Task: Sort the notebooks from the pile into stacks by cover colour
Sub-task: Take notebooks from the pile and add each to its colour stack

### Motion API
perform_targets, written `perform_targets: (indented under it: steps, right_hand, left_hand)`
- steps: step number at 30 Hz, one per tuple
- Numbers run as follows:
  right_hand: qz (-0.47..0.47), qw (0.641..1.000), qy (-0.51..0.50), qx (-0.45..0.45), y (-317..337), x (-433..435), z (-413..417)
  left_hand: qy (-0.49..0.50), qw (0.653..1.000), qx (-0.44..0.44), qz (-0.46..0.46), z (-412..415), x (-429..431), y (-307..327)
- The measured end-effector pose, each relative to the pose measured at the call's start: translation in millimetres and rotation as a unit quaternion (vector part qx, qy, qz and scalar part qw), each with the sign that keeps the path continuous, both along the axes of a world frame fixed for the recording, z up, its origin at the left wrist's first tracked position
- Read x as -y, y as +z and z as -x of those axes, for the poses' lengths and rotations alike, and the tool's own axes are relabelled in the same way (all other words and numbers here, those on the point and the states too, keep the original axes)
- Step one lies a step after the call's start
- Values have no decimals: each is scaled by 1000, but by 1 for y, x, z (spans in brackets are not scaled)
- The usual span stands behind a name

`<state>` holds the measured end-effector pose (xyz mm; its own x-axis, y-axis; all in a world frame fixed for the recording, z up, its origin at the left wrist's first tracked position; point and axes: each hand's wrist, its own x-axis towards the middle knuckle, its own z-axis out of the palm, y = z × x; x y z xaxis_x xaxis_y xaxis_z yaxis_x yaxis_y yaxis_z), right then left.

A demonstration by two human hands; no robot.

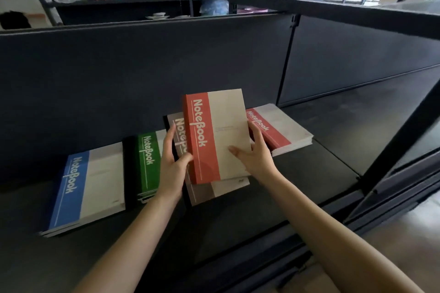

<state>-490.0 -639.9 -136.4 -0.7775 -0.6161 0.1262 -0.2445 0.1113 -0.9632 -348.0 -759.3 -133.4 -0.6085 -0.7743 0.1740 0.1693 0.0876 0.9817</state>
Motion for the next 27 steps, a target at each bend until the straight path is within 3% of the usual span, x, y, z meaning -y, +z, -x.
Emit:
perform_targets:
  steps: [6,14,23,27]
  right_hand:
    - [-82,991,-80,-74,6,-32,73]
    - [-81,985,-112,-101,25,-60,152]
    - [-189,965,-128,-127,-10,-59,184]
    - [-286,930,-129,-190,-19,-54,195]
  left_hand:
    - [8,1000,-5,-13,31,-11,-1]
    - [-10,1000,26,-3,60,-19,3]
    - [3,993,111,30,95,-13,-2]
    - [6,989,134,56,97,-19,-4]
